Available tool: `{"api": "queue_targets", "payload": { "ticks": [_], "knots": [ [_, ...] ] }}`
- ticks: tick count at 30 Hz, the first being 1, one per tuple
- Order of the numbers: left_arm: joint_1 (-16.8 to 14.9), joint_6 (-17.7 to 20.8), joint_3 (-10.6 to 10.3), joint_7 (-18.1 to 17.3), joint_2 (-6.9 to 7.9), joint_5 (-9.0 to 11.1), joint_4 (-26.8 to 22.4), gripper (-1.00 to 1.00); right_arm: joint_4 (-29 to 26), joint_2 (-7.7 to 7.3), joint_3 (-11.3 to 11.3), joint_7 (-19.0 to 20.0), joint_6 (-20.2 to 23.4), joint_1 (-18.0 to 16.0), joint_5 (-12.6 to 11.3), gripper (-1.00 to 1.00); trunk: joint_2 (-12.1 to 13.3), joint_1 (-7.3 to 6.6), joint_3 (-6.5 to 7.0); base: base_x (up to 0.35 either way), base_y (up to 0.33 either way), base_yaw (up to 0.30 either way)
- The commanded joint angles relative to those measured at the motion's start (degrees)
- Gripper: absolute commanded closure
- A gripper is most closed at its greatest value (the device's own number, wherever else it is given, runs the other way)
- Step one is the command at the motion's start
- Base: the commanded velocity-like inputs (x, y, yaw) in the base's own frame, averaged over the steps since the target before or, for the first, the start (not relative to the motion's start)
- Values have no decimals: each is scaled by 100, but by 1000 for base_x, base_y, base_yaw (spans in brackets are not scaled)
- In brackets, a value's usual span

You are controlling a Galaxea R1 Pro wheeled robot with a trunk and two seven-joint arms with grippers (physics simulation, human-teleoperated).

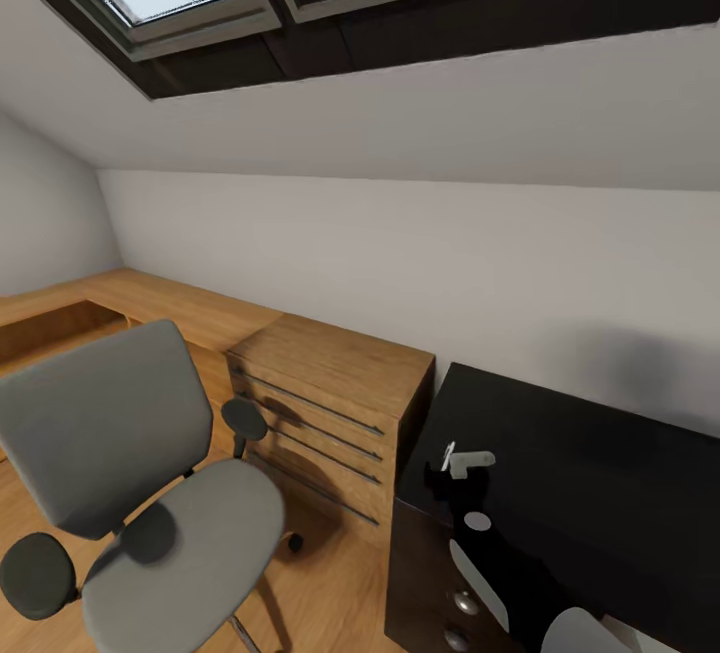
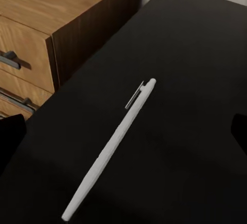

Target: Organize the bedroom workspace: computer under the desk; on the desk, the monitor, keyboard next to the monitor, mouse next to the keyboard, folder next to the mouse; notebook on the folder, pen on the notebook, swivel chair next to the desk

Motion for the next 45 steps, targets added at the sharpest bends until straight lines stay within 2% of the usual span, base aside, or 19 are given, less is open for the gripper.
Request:
{"api": "queue_targets", "payload": {
  "ticks": [1,13,20,29,37,45],
  "knots": [
    [0,-21,-25,34,6,60,-9,-100,3,-6,43,-51,7,-7,-48,-100,-4,2,-5,101,37,0],
    [0,-22,-21,35,11,60,-9,-100,325,95,49,-50,13,-7,-56,-100,-4,2,-5,29,11,0],
    [0,-22,-19,40,12,62,-9,-100,557,175,-70,-46,15,-7,-129,-100,-4,2,-5,3,1,0],
    [0,-23,-17,42,12,60,-9,-100,628,197,-148,-34,34,-8,-363,-100,-4,2,-5,0,0,0],
    [0,-23,-13,43,17,60,-9,-100,782,207,-157,-30,50,-17,-414,-100,-4,2,-5,8,3,0],
    [0,-29,-12,43,13,60,-9,-100,836,208,-157,-16,51,-18,-417,-100,-4,2,-5,181,71,0]
  ]
}}
